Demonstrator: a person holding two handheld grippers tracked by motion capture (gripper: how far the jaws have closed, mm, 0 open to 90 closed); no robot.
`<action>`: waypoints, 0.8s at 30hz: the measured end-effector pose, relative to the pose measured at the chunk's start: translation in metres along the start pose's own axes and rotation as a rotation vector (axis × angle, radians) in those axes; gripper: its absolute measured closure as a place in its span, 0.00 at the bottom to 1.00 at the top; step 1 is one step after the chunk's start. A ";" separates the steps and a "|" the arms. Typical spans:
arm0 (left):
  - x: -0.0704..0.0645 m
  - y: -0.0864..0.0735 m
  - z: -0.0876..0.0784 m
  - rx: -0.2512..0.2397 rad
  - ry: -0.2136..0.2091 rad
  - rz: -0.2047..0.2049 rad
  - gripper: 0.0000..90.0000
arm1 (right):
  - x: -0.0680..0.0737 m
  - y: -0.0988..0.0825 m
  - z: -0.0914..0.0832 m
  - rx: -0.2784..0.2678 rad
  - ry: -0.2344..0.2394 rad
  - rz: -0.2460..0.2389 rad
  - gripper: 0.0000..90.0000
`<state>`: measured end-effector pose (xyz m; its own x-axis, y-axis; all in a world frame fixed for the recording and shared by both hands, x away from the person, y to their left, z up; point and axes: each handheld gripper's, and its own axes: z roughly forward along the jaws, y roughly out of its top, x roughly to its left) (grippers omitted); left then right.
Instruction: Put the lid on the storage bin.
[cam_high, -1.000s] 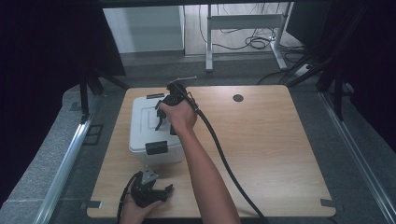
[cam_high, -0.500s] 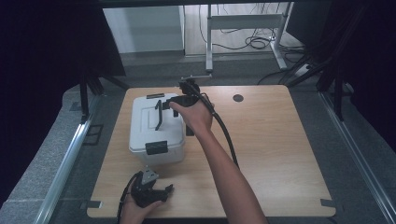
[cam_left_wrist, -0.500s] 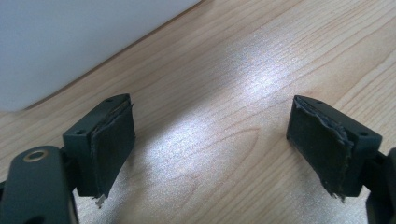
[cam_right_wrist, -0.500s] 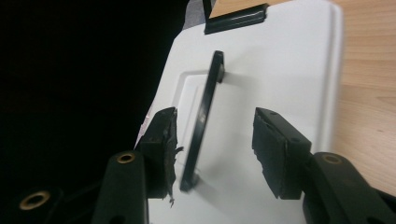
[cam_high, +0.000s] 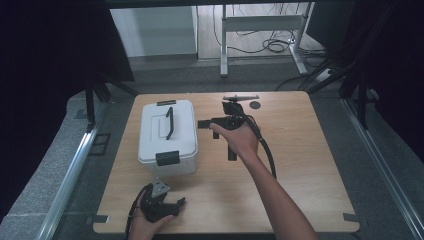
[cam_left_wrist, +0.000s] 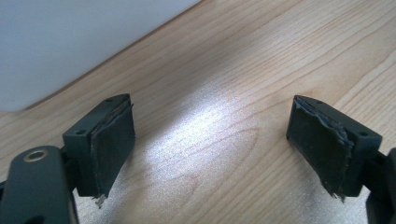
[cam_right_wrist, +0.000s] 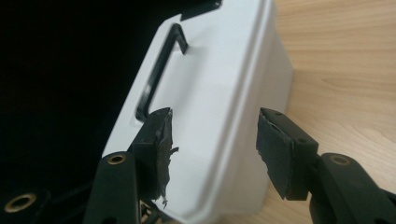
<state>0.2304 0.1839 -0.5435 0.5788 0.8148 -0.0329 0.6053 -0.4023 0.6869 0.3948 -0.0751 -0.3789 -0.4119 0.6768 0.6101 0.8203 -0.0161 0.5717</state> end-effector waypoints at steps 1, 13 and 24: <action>0.000 0.000 0.000 -0.002 0.000 -0.002 0.17 | -0.004 -0.004 -0.004 -0.004 0.002 0.004 0.51; 0.000 0.000 0.000 -0.005 0.002 -0.004 0.17 | -0.063 -0.052 -0.050 -0.043 0.024 0.057 0.50; 0.000 0.000 0.001 -0.003 -0.001 -0.001 0.17 | -0.111 -0.099 -0.081 -0.070 0.017 0.125 0.50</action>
<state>0.2308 0.1834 -0.5438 0.5789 0.8147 -0.0345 0.6042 -0.4002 0.6890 0.3273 -0.2080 -0.4590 -0.3151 0.6536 0.6882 0.8364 -0.1515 0.5267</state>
